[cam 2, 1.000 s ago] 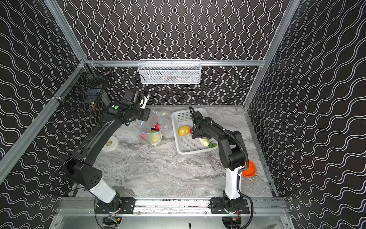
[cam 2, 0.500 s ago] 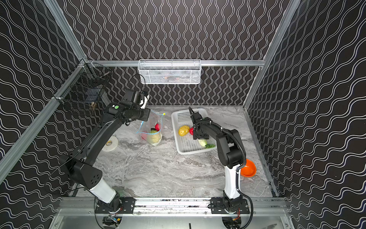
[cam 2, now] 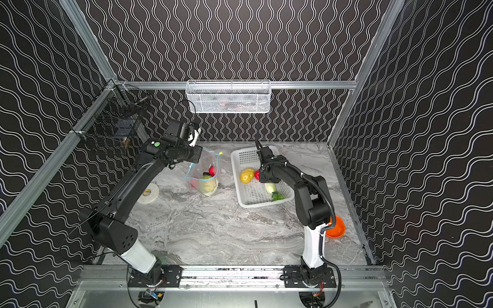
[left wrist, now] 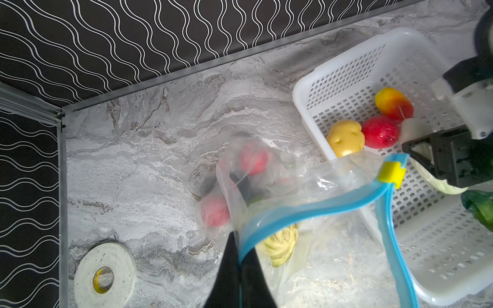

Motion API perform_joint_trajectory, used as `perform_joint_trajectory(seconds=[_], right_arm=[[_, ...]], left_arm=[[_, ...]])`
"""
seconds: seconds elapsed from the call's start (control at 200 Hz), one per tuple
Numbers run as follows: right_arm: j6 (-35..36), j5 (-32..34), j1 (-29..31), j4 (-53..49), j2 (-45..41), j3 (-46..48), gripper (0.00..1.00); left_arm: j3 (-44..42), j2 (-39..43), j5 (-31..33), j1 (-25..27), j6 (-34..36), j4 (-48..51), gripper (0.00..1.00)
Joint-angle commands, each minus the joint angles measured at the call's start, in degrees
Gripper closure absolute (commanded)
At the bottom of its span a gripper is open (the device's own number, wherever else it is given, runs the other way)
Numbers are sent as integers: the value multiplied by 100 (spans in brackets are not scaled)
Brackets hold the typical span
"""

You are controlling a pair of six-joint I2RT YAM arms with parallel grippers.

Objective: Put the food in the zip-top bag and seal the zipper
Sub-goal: 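Lower the right gripper and grasp the white radish in the basket, then lift the white radish by its body out of the basket with the right gripper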

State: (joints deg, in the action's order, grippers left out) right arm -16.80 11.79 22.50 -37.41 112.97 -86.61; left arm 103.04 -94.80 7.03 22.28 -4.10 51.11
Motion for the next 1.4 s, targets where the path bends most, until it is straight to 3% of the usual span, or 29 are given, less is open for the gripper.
perform_joint_trajectory(seconds=[0.0,0.175,0.671,1.111,1.396], right_arm=[[-206,-187,0,331,-216,106,67],[-533,-581,-18,741,-749,349,68],[-1507,-1418,-27,3198,-2196,1733,69],[-2166,-1646,-18,5134,-2803,2567,71],[-2224,-1786,-9,5792,-2877,2562,70]], left_arm=[[-29,67,0,-15,67,-107,100],[-89,102,-26,-31,57,-124,100],[-153,204,-300,-123,-48,-144,100],[-232,278,-382,-120,-45,-175,100],[-201,234,-431,-128,-24,-146,100]])
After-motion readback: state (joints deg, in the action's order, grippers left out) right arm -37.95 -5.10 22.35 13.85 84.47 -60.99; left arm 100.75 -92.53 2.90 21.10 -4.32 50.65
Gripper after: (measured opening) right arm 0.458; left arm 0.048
